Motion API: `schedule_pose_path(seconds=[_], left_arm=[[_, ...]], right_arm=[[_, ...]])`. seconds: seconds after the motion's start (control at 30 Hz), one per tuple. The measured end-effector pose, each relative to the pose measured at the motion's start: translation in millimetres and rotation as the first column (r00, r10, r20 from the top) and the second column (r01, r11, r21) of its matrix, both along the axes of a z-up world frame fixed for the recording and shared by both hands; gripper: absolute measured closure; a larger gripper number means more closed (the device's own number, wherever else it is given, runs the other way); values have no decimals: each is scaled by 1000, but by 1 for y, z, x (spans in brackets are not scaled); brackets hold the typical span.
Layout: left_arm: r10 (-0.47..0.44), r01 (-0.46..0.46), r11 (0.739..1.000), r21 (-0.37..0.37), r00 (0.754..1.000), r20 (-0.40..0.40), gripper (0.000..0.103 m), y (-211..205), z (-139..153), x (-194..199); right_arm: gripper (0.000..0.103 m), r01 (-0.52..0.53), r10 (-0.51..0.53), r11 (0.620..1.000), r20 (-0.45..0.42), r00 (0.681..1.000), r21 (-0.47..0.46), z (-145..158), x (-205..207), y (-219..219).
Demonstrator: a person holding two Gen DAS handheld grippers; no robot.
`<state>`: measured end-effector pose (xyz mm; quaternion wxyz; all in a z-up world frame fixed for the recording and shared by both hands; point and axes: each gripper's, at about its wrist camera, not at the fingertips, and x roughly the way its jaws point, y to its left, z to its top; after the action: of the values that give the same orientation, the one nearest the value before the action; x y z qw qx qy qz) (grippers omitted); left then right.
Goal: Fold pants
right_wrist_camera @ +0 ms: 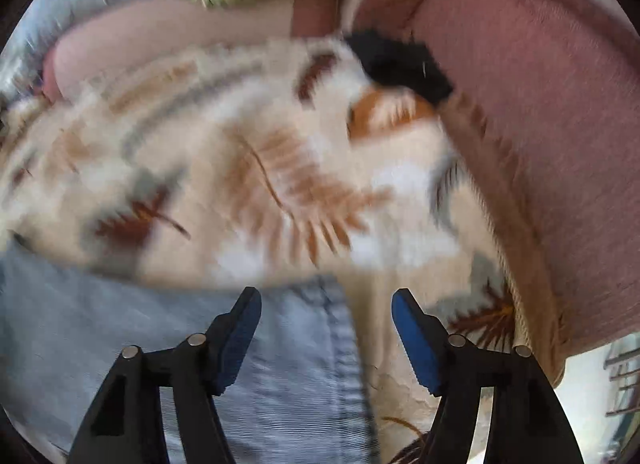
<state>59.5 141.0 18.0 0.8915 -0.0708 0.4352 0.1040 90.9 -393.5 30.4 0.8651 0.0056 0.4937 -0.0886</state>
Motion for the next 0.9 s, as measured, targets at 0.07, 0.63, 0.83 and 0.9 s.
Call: schedule_pose_path(seconds=[0.07,0.63,0.83,0.9], left_arm=[[-19,22,998,-52,998,68,31,-5,13,8],[-75,74,997,-19,994,-83,32,-19,-61,48],[-68,68,998,4,994,-87,32,-24,-61,48],[-71,71,997,6,994,-84,32,-24,-61,47]], right_arm=[[32,-127,126,984,15,992,127,11,15,39],[98,-629,644,765,-138,753,136,-62,108,334],[101,-639,627,758,-125,769,-129,-84,106,340],[101,-605,595,794,-127,794,-65,-94,112,330]])
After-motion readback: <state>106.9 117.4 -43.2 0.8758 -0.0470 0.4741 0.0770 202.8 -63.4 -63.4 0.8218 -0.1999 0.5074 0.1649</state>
